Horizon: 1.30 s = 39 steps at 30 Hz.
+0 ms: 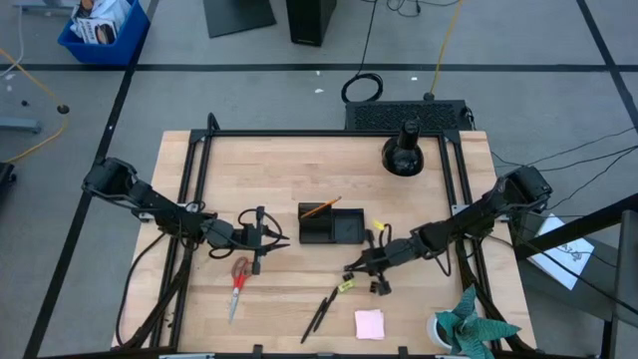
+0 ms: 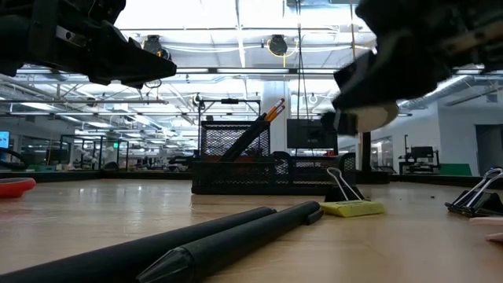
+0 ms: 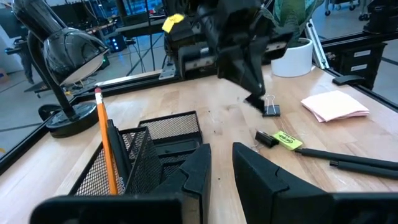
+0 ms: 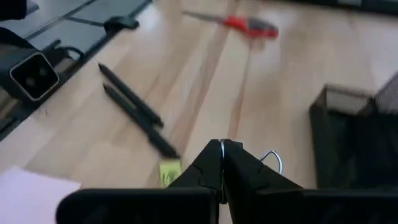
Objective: Pick and place office supplies into organizer
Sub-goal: Put the black binder clip into the black desk organizer
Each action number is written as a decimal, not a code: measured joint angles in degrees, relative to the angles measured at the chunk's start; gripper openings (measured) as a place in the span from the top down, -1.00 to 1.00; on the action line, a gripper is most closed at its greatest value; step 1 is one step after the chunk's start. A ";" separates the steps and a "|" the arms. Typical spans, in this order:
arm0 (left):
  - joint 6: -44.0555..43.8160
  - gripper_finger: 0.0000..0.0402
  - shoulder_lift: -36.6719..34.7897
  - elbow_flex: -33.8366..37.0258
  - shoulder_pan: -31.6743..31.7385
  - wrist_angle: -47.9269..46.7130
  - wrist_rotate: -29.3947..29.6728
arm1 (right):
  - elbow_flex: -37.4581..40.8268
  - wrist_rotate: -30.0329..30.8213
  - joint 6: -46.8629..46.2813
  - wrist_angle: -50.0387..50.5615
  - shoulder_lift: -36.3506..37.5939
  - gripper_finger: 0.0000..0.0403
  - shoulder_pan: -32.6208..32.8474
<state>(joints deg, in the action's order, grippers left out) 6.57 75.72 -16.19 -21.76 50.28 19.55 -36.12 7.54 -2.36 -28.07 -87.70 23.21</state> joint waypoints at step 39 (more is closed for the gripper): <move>1.33 0.64 0.00 -0.02 -0.01 0.54 4.52 | -9.57 13.29 12.32 -9.54 -17.35 1.00 -12.00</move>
<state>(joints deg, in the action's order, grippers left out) 7.90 75.72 -16.21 -21.77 50.82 24.08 -45.69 20.83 9.96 -37.61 -105.06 11.22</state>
